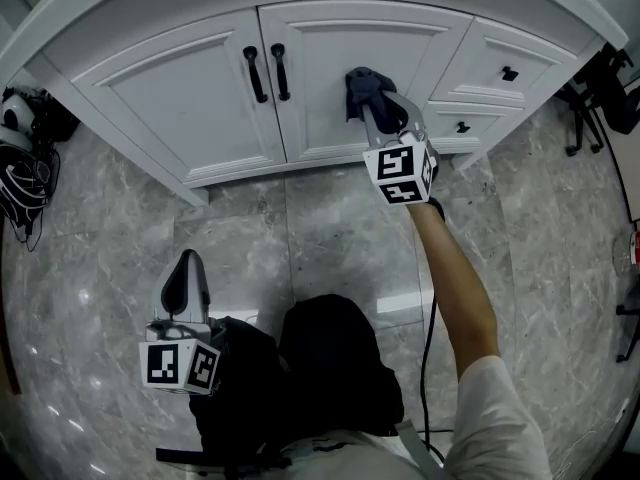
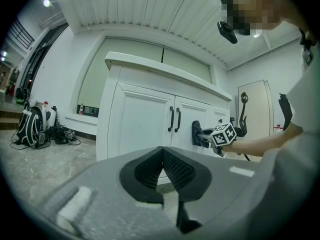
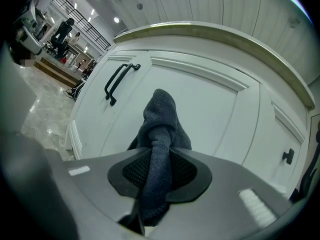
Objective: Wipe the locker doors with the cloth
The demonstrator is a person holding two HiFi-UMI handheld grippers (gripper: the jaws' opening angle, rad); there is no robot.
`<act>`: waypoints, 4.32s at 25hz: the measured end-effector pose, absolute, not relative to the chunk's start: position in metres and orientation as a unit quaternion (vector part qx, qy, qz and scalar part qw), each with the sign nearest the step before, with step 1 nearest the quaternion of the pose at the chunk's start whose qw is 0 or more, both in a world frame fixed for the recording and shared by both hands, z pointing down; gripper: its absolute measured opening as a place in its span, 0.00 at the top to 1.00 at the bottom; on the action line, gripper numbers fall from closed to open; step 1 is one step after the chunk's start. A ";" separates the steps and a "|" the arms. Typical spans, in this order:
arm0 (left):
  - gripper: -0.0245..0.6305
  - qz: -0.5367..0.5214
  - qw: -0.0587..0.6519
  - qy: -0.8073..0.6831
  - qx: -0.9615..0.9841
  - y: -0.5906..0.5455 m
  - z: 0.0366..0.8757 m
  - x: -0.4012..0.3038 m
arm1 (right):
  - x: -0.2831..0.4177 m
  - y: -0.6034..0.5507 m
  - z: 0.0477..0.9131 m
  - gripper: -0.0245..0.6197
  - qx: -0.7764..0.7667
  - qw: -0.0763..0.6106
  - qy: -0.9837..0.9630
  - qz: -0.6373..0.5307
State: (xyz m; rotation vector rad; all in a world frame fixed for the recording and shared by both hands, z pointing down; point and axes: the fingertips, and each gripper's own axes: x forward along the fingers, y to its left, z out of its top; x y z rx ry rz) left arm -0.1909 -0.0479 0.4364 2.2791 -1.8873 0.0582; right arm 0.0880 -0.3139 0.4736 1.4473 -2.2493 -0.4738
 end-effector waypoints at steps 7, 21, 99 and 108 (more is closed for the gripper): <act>0.96 0.021 0.087 -0.630 0.772 -0.050 0.433 -0.184 | 0.124 -0.320 0.471 0.83 0.542 0.214 -0.795 -0.169; 0.96 0.028 0.088 -0.626 0.774 -0.050 0.435 -0.177 | 0.146 -0.321 0.488 0.83 0.554 0.217 -0.787 -0.165; 0.96 0.043 0.095 -0.626 0.773 -0.054 0.451 -0.190 | 0.119 -0.314 0.649 0.83 0.520 0.305 -0.794 -0.086; 0.96 0.034 0.093 -0.618 0.780 -0.051 0.450 -0.199 | 0.142 -0.305 0.632 0.84 0.539 0.292 -0.786 -0.085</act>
